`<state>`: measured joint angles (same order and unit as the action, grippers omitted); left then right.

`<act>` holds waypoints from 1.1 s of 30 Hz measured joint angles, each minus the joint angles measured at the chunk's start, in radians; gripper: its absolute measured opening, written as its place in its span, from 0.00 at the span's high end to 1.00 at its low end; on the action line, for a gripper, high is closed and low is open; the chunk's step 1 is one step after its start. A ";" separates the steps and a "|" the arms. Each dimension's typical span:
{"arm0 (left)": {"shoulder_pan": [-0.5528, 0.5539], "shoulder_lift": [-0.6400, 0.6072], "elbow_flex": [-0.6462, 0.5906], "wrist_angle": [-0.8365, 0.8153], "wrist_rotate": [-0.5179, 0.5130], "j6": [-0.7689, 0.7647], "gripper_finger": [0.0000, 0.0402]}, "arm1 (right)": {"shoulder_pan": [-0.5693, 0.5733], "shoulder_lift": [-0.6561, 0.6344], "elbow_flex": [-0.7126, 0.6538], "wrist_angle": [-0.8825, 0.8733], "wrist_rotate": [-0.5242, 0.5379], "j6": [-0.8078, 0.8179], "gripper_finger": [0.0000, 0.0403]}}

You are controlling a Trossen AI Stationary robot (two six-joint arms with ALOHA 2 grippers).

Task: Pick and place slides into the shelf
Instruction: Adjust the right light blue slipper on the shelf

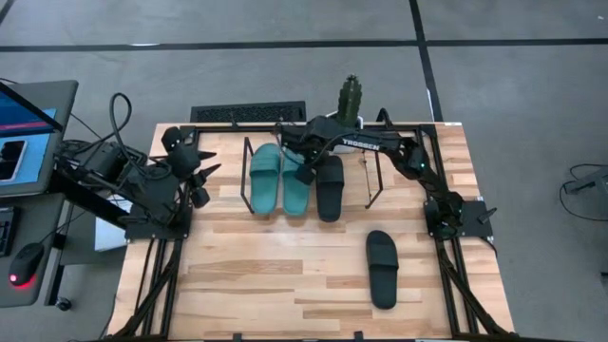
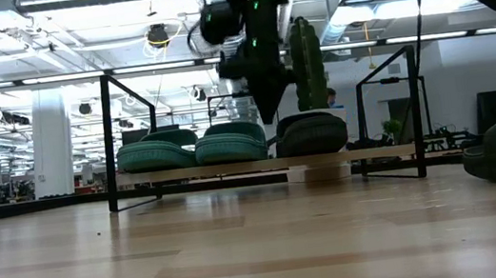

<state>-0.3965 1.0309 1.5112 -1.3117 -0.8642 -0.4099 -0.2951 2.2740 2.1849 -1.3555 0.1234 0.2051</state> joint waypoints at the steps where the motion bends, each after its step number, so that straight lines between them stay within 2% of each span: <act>1: 0.000 0.000 0.000 0.000 0.009 0.000 0.69 | 0.000 0.008 -0.004 -0.019 -0.007 0.004 1.00; 11: -0.001 -0.005 0.000 -0.010 0.032 -0.004 0.69 | 0.017 0.070 -0.003 -0.022 0.004 0.022 1.00; 33: 0.000 -0.004 0.000 -0.018 0.032 -0.004 0.69 | 0.018 0.071 0.003 0.049 0.001 0.008 1.00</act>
<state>-0.3969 1.0271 1.5112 -1.3293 -0.8324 -0.4141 -0.2766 2.3447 2.1882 -1.3065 0.1243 0.2127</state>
